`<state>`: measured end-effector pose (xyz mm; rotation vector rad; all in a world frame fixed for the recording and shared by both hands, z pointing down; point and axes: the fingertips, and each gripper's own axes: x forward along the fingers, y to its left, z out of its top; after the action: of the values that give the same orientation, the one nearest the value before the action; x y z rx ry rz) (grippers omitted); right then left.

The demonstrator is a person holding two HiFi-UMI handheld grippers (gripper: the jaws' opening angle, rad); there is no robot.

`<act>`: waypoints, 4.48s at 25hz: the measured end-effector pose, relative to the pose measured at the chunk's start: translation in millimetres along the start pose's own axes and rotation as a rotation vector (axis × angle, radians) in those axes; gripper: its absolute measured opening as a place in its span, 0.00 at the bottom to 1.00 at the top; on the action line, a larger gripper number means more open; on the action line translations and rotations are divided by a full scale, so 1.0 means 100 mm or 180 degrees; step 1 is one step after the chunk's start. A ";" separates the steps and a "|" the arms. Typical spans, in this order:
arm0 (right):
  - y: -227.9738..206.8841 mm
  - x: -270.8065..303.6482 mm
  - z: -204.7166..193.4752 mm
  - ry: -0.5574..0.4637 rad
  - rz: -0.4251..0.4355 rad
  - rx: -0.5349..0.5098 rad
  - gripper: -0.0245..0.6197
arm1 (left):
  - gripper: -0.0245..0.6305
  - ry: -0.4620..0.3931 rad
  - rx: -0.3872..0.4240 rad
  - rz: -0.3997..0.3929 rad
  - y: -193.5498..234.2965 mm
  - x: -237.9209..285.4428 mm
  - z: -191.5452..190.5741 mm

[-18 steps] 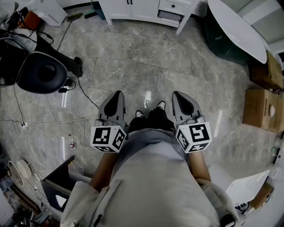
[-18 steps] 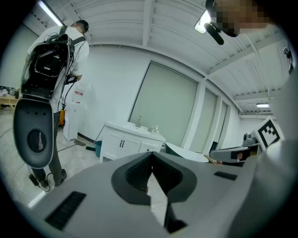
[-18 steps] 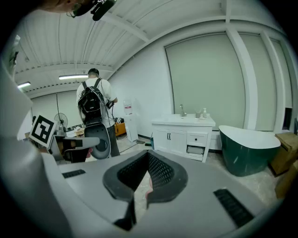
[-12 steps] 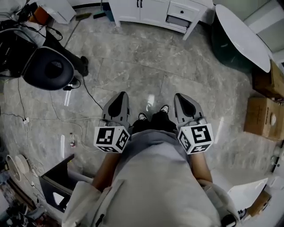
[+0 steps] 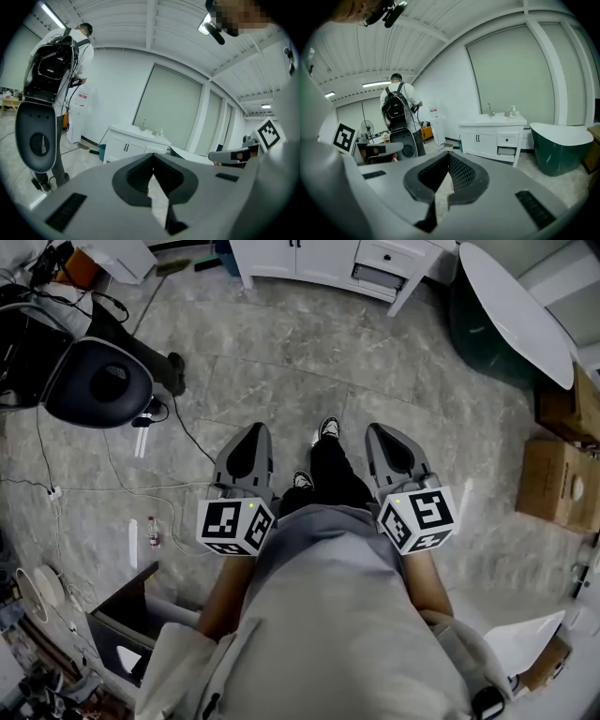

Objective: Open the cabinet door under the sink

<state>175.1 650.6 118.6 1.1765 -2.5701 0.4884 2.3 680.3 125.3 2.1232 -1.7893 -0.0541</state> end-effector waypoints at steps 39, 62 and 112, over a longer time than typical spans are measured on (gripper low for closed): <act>-1.55 1.67 0.90 0.0318 0.0223 -0.0175 0.05 | 0.04 0.0141 0.0050 0.0221 0.52 2.21 0.52; -2.37 2.88 1.49 0.0247 0.0484 -0.0113 0.05 | 0.04 0.0034 0.0145 0.0359 0.72 3.66 0.95; -2.64 6.88 2.24 0.0297 -0.0126 0.0323 0.05 | 0.04 0.0609 0.0228 -0.0815 2.88 6.65 1.70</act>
<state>-81.2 -67.0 226.0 1.2052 -2.4641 0.6557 -183.9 -37.8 185.8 2.3103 -1.4259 0.1449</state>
